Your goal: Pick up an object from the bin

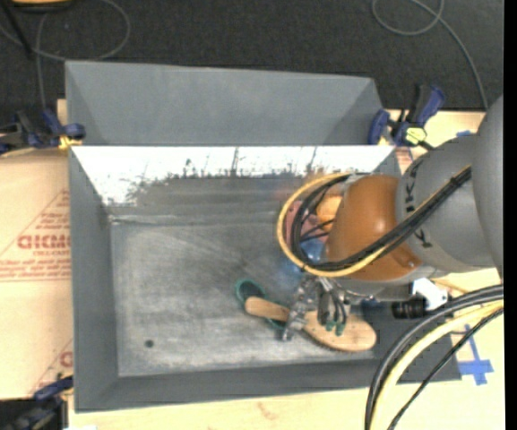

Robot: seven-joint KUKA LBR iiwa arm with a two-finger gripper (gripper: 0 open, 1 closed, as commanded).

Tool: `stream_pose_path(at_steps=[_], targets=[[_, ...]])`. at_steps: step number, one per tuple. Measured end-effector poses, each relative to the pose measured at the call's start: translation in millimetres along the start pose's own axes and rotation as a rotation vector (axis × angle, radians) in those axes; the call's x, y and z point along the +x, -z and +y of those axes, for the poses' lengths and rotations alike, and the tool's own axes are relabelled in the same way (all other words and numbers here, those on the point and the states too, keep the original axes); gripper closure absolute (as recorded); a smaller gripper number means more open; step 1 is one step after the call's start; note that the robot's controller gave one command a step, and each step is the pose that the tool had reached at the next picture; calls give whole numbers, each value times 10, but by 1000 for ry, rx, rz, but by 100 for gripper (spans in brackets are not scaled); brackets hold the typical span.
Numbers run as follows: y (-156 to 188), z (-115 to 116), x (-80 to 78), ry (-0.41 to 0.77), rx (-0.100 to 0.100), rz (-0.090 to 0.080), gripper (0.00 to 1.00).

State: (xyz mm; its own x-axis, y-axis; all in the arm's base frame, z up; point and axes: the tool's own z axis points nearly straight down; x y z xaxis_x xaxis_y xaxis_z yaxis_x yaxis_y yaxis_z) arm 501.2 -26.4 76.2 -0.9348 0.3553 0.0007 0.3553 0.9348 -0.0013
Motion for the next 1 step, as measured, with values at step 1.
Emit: stream_pose_path(at_steps=[1], targets=[[206,-3,12,1,0,5,100]])
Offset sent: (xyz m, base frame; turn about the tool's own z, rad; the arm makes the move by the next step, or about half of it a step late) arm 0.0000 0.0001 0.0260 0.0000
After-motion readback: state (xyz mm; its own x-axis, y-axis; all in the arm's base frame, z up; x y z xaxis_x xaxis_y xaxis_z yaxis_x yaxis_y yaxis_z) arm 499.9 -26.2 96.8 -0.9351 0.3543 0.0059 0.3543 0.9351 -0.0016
